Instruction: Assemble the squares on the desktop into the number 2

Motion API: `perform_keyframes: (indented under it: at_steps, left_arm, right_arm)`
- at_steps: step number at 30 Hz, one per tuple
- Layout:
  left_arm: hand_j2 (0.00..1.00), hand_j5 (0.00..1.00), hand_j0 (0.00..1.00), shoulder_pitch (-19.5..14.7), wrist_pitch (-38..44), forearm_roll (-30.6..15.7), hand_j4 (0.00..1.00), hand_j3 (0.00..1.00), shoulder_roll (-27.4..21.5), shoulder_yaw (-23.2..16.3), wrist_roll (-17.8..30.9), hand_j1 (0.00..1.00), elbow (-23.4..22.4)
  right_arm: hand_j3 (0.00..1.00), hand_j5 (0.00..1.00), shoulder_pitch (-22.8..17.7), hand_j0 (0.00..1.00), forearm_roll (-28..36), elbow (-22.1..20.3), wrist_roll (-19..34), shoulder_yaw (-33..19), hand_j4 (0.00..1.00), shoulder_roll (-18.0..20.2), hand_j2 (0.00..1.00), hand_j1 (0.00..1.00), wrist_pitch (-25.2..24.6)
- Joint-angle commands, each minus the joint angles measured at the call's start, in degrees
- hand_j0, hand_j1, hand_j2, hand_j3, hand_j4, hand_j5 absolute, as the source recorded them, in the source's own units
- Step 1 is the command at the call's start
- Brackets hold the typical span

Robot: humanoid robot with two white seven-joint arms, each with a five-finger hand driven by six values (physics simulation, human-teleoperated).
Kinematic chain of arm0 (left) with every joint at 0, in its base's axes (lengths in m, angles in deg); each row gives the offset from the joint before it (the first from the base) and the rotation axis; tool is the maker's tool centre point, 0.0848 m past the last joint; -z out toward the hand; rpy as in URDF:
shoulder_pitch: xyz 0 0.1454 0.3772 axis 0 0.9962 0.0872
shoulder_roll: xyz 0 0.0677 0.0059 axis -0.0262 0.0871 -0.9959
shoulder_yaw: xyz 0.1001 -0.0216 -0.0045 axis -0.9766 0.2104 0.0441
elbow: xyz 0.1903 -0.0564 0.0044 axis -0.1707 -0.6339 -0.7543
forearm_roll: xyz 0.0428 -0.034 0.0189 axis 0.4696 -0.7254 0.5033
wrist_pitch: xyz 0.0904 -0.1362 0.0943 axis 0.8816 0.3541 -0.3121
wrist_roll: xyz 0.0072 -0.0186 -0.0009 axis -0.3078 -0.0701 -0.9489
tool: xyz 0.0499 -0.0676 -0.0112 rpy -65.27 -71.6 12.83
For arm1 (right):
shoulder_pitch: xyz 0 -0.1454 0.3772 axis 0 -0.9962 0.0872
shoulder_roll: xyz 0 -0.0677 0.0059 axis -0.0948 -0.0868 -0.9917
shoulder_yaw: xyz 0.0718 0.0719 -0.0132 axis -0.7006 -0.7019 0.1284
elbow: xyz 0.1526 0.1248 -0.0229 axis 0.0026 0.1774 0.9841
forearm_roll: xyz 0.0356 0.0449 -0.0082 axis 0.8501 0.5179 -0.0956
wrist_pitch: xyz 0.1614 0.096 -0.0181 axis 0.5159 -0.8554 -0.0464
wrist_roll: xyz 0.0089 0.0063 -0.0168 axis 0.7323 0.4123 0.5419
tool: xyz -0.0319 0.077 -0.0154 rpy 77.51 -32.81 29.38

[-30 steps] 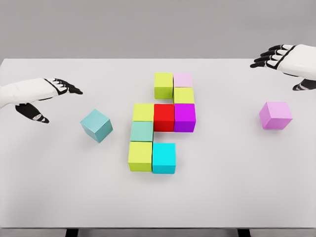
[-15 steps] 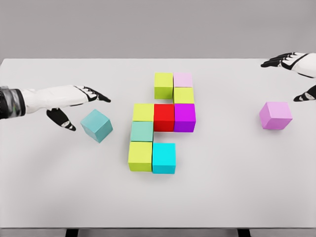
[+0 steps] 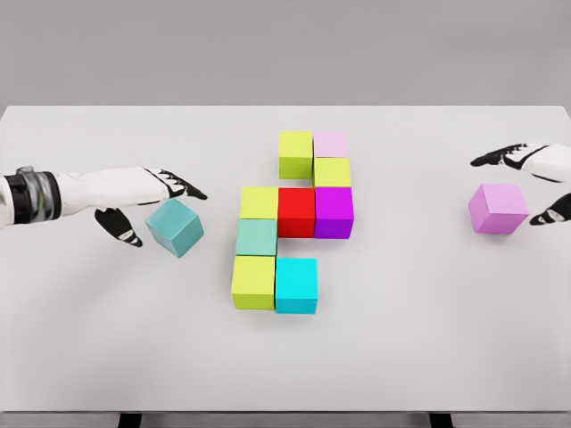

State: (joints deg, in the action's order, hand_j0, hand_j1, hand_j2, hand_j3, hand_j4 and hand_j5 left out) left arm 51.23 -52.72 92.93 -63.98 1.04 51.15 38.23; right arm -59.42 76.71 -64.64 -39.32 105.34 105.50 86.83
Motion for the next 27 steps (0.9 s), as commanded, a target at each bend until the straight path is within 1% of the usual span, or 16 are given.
perform_keyframes:
  at_steps: [1, 3, 4, 5, 8, 10, 12, 15, 16, 19, 23, 25, 27]
  left_arm:
    - [1.0, 1.0, 1.0, 0.0, -0.13, -0.31, 1.0, 1.0, 0.06, 0.0, -0.02, 1.0, 0.14]
    - [1.0, 1.0, 1.0, -0.18, -0.92, -0.4, 1.0, 1.0, 0.06, 0.0, -0.02, 1.0, 0.32]
    - [1.0, 1.0, 1.0, -0.53, -1.89, -0.49, 1.0, 1.0, 0.06, 0.0, -0.02, 1.0, 0.32]
    - [1.0, 1.0, 1.0, -0.53, -1.98, -0.57, 1.0, 1.0, 0.06, 0.0, -0.02, 1.0, 0.32]
    - [1.0, 1.0, 1.0, -0.44, -1.98, -0.58, 1.0, 1.0, 0.15, -0.17, -0.02, 1.0, 0.23]
    - [1.0, 1.0, 1.0, -0.53, -1.89, -0.57, 1.0, 1.0, 0.15, -1.23, -0.02, 1.0, 0.23]
    - [1.0, 1.0, 1.0, -0.44, -1.8, -0.49, 1.0, 1.0, 0.15, -1.4, -0.02, 1.0, 0.14]
    - [1.0, 1.0, 1.0, -0.44, -1.36, -0.31, 1.0, 1.0, 0.94, -1.4, -0.02, 1.0, -0.03]
    - [0.98, 0.98, 0.98, -0.44, -1.36, -0.31, 0.98, 0.98, 0.94, -1.4, -0.02, 0.98, -0.03]
    - [0.88, 0.88, 0.88, -0.53, -1.36, -0.57, 0.88, 0.88, 1.03, -1.4, -0.02, 0.88, 0.05]
    - [0.67, 0.67, 0.67, -0.35, -1.28, -0.84, 0.67, 0.67, 1.21, -1.49, -0.02, 0.67, -0.12]
    - [0.63, 0.63, 0.63, -0.35, -1.28, -0.75, 0.63, 0.63, 1.21, -1.49, -0.02, 0.63, -0.12]
    - [0.57, 0.57, 0.57, -0.35, -1.28, -0.75, 0.57, 0.57, 1.21, -1.75, -0.02, 0.57, -0.12]
  right_arm:
    - [1.0, 1.0, 0.0, 1.0, 0.4, 0.95, -0.03, 0.61, 1.0, -0.12, 1.0, 1.0, -0.17]
    - [1.0, 1.0, 0.0, 1.0, 0.4, 1.48, -0.03, 0.87, 1.0, -0.29, 1.0, 1.0, -0.17]
    - [1.0, 1.0, 0.0, 1.0, 0.4, 2.36, -0.03, 1.22, 1.0, -1.08, 1.0, 1.0, -0.17]
    - [1.0, 1.0, 0.0, 1.0, 0.4, 2.45, -0.03, 1.31, 1.0, -1.78, 1.0, 1.0, -0.17]
    - [1.0, 1.0, 0.0, 1.0, 0.4, 2.53, -0.03, 1.75, 1.0, -2.23, 1.0, 1.0, -0.17]
    - [1.0, 1.0, 0.0, 1.0, 0.39, 4.55, -0.03, 2.45, 1.0, -2.84, 1.0, 1.0, -0.17]
    - [1.0, 1.0, 0.0, 1.0, 0.31, 5.61, -0.03, 2.54, 1.0, -2.93, 1.0, 1.0, -0.17]
    - [1.0, 1.0, 0.0, 1.0, 0.31, 5.79, -0.03, 3.33, 1.0, -3.1, 1.0, 1.0, -0.17]
    - [1.0, 1.0, -0.09, 1.0, 0.31, 5.87, -0.03, 3.6, 1.0, -3.19, 1.0, 1.0, -0.17]
    - [1.0, 1.0, 0.0, 1.0, 0.31, 6.58, -0.03, 3.95, 1.0, -3.37, 1.0, 1.0, -0.17]
    - [1.0, 1.0, 0.09, 1.0, 0.31, 8.69, -0.03, 3.95, 1.0, -3.9, 1.0, 1.0, -0.17]
    - [1.0, 1.0, 0.44, 1.0, 0.31, 9.13, -0.03, 3.95, 1.0, -4.07, 1.0, 1.0, -0.17]
    - [1.0, 1.0, 0.79, 1.0, 0.31, 9.65, -0.03, 3.95, 1.0, -4.16, 1.0, 1.0, -0.17]
